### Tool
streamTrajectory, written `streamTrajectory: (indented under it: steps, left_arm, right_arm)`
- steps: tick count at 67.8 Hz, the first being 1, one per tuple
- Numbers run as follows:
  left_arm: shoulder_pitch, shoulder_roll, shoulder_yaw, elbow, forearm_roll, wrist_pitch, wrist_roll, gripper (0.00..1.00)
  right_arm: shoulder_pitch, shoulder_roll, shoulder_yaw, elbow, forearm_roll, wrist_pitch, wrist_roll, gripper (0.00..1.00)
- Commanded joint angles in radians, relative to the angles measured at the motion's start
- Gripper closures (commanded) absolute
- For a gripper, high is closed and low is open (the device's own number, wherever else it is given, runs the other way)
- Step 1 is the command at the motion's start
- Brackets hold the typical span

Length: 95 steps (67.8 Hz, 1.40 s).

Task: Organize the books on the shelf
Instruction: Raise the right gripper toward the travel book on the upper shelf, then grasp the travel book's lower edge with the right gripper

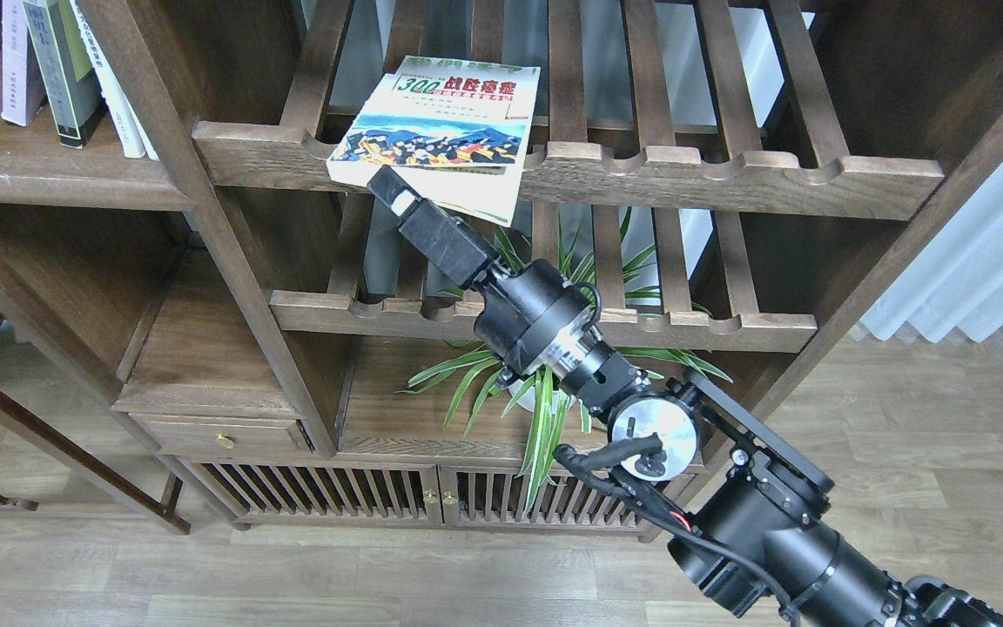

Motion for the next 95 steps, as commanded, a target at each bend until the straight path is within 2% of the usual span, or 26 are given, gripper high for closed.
streamTrajectory:
  steps: [1, 28, 47, 56, 72, 95]
  left_arm:
    - [0.0, 0.0, -0.001, -0.001, 0.0, 0.0, 0.0, 0.13]
    - [0.001, 0.0, -0.004, 0.015, -0.005, 0.0, -0.008, 0.11]
    - [0.0, 0.0, -0.004, 0.016, -0.005, 0.0, -0.008, 0.1]
    - [0.0, 0.0, -0.004, 0.016, -0.006, 0.0, -0.008, 0.1]
    - [0.0, 0.0, -0.007, 0.025, -0.006, 0.0, -0.008, 0.1]
    - [0.0, 0.003, -0.015, 0.028, -0.006, 0.0, -0.008, 0.09]
  right_arm:
    - [0.024, 0.0, 0.012, 0.0, 0.0, -0.014, -0.002, 0.01]
    - [0.037, 0.0, 0.02, 0.0, 0.002, -0.102, 0.0, 0.04]
    - [0.037, 0.0, 0.037, 0.0, 0.003, -0.113, 0.0, 0.2]
    - [0.035, 0.0, 0.037, 0.002, 0.003, -0.113, 0.006, 0.21]
    - [0.035, 0.0, 0.037, 0.005, 0.023, -0.106, 0.023, 0.37]
    - [0.033, 0.0, 0.037, 0.006, 0.023, -0.112, 0.025, 0.45]
